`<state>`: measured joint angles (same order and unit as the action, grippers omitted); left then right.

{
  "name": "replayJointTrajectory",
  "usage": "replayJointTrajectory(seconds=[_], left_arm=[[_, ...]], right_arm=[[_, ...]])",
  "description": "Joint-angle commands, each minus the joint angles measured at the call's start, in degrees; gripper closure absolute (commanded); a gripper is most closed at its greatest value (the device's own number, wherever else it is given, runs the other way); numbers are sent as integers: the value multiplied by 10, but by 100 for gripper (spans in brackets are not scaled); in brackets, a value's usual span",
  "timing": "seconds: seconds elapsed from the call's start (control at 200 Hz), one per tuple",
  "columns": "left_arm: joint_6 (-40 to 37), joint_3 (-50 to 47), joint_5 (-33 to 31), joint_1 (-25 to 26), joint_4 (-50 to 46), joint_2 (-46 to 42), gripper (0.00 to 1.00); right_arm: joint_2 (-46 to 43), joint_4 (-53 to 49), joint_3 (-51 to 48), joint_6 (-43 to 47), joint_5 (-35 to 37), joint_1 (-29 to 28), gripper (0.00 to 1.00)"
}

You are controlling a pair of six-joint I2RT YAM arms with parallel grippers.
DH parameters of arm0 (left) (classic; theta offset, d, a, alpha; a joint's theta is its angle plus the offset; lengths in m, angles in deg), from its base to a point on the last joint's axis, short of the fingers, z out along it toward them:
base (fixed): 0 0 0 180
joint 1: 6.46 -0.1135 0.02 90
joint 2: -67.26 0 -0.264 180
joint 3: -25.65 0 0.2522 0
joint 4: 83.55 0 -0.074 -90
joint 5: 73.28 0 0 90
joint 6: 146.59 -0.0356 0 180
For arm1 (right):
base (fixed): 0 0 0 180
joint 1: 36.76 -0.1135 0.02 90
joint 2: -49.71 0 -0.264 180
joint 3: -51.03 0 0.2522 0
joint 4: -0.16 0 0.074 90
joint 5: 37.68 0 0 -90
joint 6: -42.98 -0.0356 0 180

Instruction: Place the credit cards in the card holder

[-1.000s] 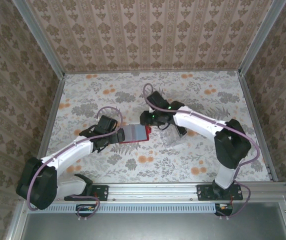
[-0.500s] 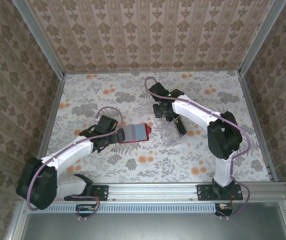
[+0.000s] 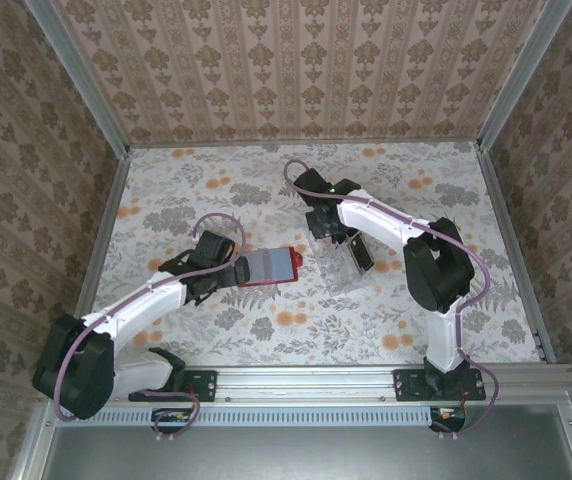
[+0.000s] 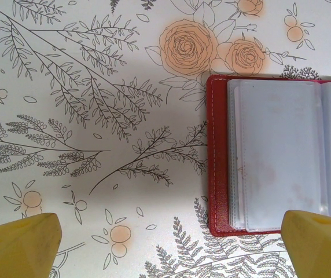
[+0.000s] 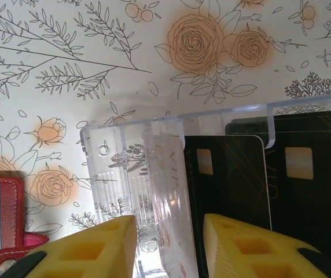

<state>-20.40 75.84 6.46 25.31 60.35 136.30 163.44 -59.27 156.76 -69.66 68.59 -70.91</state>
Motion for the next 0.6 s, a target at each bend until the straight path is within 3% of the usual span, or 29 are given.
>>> replayJointTrajectory(seconds=[0.0, 0.42, 0.595], left_arm=[[-7, 7, 0, -3, -6, 3, 0], [-6, 6, 0, -3, -6, 3, 0], [-7, 6, 0, -3, -5, 2, 0]], right_arm=[[10, -14, 9, 6, -10, 0, 66], [3, -3, -6, 1, -31, 6, 80], [4, -1, -11, 2, -37, 10, 80]])
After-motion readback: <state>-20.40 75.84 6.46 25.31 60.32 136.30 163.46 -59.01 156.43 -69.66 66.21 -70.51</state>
